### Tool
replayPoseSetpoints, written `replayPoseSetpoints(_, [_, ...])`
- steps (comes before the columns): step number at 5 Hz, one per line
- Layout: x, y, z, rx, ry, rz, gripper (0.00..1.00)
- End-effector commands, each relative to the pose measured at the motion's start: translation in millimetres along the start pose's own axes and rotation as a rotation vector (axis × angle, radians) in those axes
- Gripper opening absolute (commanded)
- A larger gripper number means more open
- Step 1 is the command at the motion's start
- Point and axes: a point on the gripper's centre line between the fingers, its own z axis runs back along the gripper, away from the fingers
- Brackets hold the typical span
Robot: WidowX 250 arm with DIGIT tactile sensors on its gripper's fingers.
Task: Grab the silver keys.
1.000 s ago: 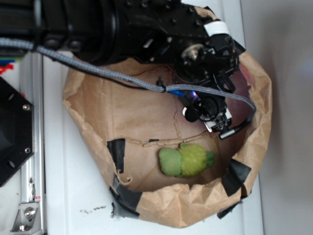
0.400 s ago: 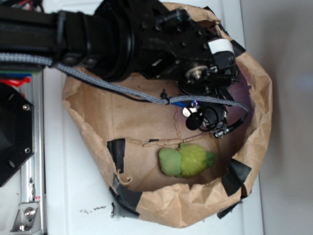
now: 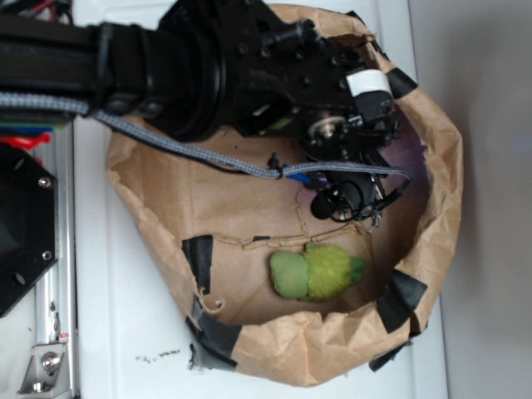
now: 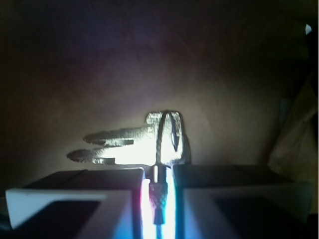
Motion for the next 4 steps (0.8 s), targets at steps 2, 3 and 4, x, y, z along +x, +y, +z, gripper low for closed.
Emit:
replayPoseSetpoints(2, [4,-2,13,-0.010,-0.028,-0.012,0.00])
replayPoseSetpoints(3, [1,-3,29,-0.018,-0.020,-0.004,0.00])
replayPoseSetpoints(4, [-10,-20,81,-0.160,-0.002,-0.088,0.00])
